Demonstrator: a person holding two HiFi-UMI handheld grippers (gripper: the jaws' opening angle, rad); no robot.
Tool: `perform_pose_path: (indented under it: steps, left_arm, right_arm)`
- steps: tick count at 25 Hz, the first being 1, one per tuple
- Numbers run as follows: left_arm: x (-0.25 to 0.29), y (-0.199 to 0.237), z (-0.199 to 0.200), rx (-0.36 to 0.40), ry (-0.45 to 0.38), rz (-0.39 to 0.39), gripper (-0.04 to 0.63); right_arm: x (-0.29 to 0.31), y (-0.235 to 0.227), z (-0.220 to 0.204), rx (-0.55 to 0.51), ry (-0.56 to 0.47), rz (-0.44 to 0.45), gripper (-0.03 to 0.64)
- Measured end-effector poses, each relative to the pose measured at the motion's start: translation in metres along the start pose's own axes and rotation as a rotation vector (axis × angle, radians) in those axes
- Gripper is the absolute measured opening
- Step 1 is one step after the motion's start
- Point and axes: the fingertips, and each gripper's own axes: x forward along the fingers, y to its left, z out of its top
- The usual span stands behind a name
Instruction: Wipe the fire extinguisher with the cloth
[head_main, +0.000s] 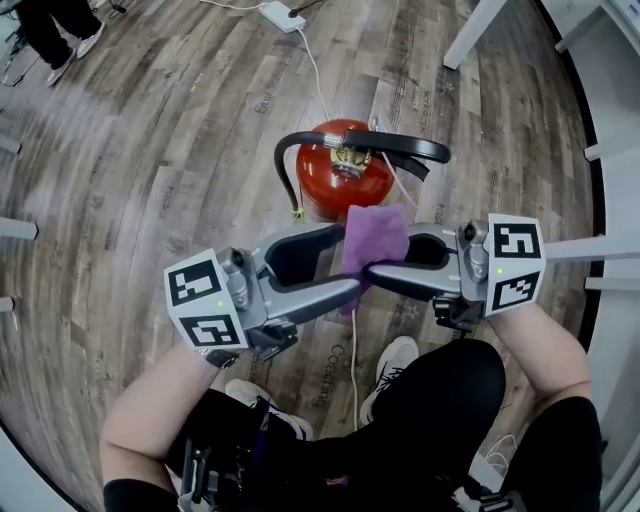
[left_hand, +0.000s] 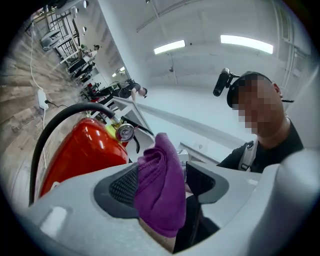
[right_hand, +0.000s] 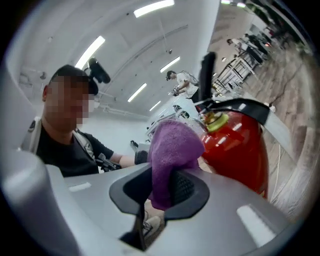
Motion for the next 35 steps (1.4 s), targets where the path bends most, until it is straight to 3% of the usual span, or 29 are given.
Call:
perform_pose_path:
  steps: [3, 6, 8, 10, 13, 16, 19, 21, 26, 31, 33, 35]
  left_arm:
    - [0.006, -0.003, 0.008, -0.02, -0.022, -0.035, 0.305]
    - [0.013, -0.013, 0.012, -0.079, -0.045, -0.125, 0.305]
    - [0.016, -0.023, 0.016, -0.102, -0.065, -0.191, 0.302]
    - [0.016, -0.025, 0.022, -0.11, -0.083, -0.217, 0.247]
    - [0.011, -0.019, 0.031, -0.103, -0.103, -0.2, 0.131]
    - [0.001, -0.015, 0.048, -0.097, -0.137, -0.177, 0.115]
    - [-0.016, -0.001, 0.079, -0.102, -0.155, -0.128, 0.109]
    - [-0.025, 0.013, 0.096, -0.077, -0.075, -0.079, 0.109]
    - [-0.025, 0.049, 0.134, 0.074, 0.297, -0.015, 0.114]
    - [-0.009, 0.101, 0.149, 0.136, 0.587, 0.01, 0.116]
    - [-0.003, 0.129, 0.149, 0.146, 0.64, 0.044, 0.117]
    - [0.006, 0.154, 0.143, 0.109, 0.646, 0.05, 0.117]
  right_arm:
    - [0.008, 0.013, 0.005, -0.154, 0.096, -0.005, 0.064]
    - [0.011, 0.023, 0.01, -0.285, 0.164, -0.004, 0.064]
    - [0.013, 0.029, 0.011, -0.327, 0.187, 0.011, 0.066]
    - [0.014, 0.029, 0.013, -0.325, 0.185, 0.002, 0.067]
    - [0.014, 0.026, 0.019, -0.303, 0.168, -0.034, 0.078]
    - [0.012, 0.029, 0.029, -0.322, 0.142, -0.074, 0.14]
    - [-0.006, 0.038, 0.059, -0.388, 0.052, -0.155, 0.125]
    - [-0.023, 0.048, 0.082, -0.409, -0.032, -0.194, 0.079]
    - [-0.05, 0.069, 0.104, -0.358, -0.169, -0.224, 0.038]
    - [-0.061, 0.061, 0.092, -0.519, 0.012, -0.311, 0.018]
    - [-0.074, 0.039, 0.094, -0.593, 0.068, -0.4, 0.003]
    - [-0.091, 0.011, 0.105, -0.611, 0.047, -0.505, 0.003]
